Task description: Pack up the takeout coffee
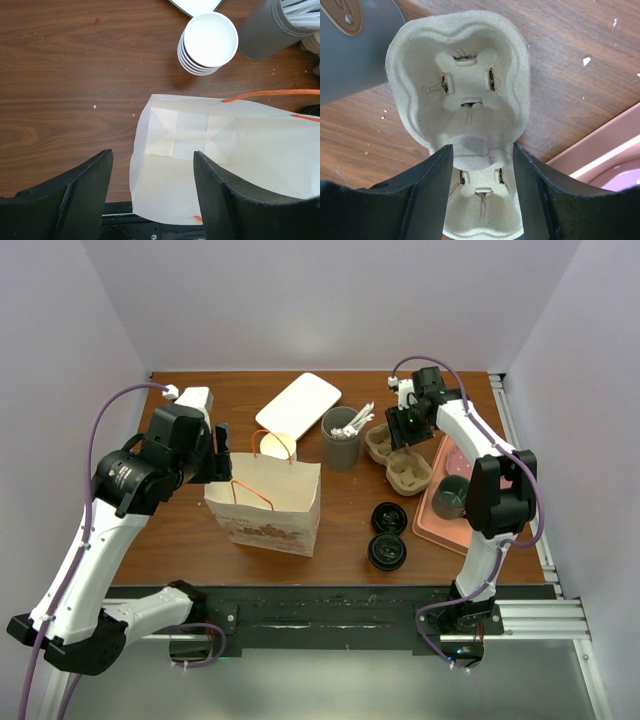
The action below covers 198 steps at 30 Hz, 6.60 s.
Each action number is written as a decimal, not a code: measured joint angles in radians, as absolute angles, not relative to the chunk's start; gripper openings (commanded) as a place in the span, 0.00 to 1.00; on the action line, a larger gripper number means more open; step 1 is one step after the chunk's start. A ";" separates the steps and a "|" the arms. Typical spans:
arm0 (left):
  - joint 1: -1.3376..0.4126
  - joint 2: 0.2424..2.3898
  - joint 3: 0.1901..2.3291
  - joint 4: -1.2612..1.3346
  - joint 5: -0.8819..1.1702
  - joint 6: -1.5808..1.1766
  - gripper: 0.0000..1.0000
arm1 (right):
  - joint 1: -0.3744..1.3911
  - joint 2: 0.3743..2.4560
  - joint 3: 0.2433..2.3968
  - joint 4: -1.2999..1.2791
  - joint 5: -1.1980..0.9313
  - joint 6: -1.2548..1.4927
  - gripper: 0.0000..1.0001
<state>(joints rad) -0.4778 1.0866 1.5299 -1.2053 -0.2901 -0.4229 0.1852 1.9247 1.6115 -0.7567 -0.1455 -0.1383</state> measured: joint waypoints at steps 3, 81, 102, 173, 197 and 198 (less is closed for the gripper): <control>-0.478 1.087 1.530 -1.205 -0.287 -0.422 0.70 | 0.189 1.924 1.612 -0.759 -0.146 -0.138 0.55; -0.479 1.086 1.563 -1.289 -0.366 -0.522 0.69 | 0.671 1.809 2.435 -1.142 0.053 0.039 0.36; -0.479 1.012 1.523 -1.319 -0.344 -0.668 0.64 | 0.943 1.611 2.188 -0.820 -0.188 0.031 0.38; -0.454 1.112 1.607 -1.281 -0.444 -0.737 0.58 | 1.134 1.743 1.969 -0.883 -0.070 -0.291 0.35; -0.442 1.150 1.668 -1.172 -0.455 -0.683 0.58 | 1.139 1.743 1.971 -0.767 -0.195 -0.377 0.35; -0.439 1.151 1.669 -1.171 -0.456 -0.680 0.58 | 1.139 1.743 1.971 -0.764 -0.202 -0.381 0.34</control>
<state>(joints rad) -0.4393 1.1511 1.6691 -1.1713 -0.4557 -0.6796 1.1385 1.7428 1.9709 -0.7639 -0.2020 -0.3809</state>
